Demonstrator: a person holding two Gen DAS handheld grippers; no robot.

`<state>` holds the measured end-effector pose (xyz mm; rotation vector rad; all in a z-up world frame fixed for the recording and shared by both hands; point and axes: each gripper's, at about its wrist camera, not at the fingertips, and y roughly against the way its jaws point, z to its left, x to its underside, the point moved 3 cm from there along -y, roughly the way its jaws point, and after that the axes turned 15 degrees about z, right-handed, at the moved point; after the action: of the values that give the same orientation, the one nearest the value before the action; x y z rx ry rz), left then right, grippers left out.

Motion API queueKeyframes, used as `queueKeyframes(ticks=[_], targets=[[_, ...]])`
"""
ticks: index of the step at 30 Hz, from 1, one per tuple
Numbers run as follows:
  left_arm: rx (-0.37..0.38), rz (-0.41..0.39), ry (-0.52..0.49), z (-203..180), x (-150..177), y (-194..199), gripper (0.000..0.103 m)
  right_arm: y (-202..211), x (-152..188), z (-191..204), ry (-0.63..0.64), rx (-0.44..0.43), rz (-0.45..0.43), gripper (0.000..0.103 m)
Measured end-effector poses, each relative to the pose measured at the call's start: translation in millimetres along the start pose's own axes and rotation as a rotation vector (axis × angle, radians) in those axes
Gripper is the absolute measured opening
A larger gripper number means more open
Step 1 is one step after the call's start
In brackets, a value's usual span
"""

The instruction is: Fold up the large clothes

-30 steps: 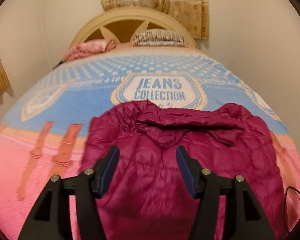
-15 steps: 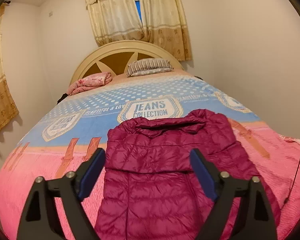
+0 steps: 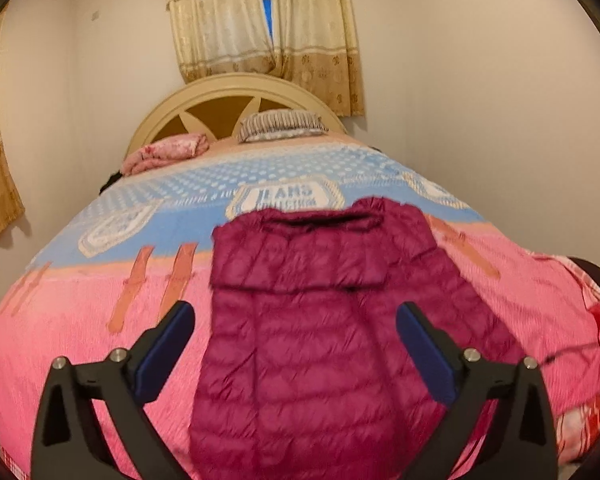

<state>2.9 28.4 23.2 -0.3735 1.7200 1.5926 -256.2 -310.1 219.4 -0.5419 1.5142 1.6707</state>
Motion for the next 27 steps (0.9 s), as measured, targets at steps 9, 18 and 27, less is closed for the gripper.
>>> queueKeyframes(ticks=[9,18,27], targets=[[-0.006,0.110,0.168,99,74,-42,0.103,-209,88,-39,-0.152,-0.101,0.342,0.071],[0.068,0.222,0.165,97,129,-89,0.103,-332,108,-47,-0.079,-0.028,0.489,0.071],[0.103,0.267,0.190,110,147,-108,0.098,-386,137,-55,-0.049,-0.001,0.576,0.071]])
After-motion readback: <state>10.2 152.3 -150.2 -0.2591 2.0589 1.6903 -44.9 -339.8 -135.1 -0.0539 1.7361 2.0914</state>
